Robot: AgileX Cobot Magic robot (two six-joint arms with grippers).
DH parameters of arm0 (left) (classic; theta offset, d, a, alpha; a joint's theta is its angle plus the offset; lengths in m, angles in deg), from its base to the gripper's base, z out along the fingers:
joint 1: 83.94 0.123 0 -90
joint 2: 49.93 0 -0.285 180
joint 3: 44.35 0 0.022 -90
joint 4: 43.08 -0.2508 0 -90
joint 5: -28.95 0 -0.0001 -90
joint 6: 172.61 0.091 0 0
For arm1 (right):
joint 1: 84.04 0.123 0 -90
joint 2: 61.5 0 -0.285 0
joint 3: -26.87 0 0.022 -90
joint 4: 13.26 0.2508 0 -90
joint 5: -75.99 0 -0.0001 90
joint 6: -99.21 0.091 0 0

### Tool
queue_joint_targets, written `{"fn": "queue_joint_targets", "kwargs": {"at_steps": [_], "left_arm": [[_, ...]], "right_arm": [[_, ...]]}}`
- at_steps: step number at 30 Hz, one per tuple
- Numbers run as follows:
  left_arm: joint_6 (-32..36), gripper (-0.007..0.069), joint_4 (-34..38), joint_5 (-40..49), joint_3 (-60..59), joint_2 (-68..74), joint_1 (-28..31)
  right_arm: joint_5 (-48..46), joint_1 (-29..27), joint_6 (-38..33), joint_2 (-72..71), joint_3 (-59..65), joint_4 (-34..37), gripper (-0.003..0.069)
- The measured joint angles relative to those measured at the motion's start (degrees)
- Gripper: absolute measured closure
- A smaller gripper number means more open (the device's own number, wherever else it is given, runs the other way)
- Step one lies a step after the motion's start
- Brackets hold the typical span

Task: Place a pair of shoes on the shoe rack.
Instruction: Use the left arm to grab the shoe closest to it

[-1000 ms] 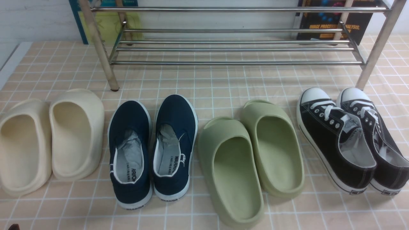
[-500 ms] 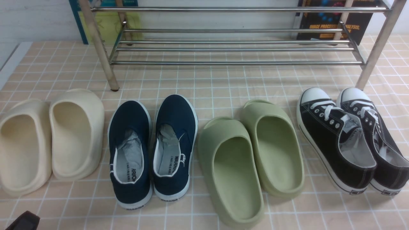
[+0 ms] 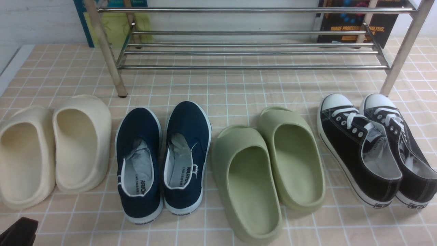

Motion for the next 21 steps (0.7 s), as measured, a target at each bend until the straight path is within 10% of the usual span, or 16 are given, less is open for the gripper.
{"fn": "queue_joint_targets", "kwargs": {"at_steps": [6, 12, 21], "left_arm": [[14.1, 0.0391, -5.3, 2.8, 11.9, 0.0, 0.0], [30.8, 0.0586, -17.1, 28.5, 34.3, 12.8, 0.0], [41.1, 0.0615, -21.2, 49.8, 48.3, 39.7, -0.7]], "right_arm": [[0.0, 0.0, 0.0, 0.0, 0.0, 0.0, 0.0422], [0.0, 0.0, 0.0, 0.0, 0.0, 0.0, 0.0422], [0.0, 0.0, 0.0, 0.0, 0.0, 0.0, 0.0422]]}}
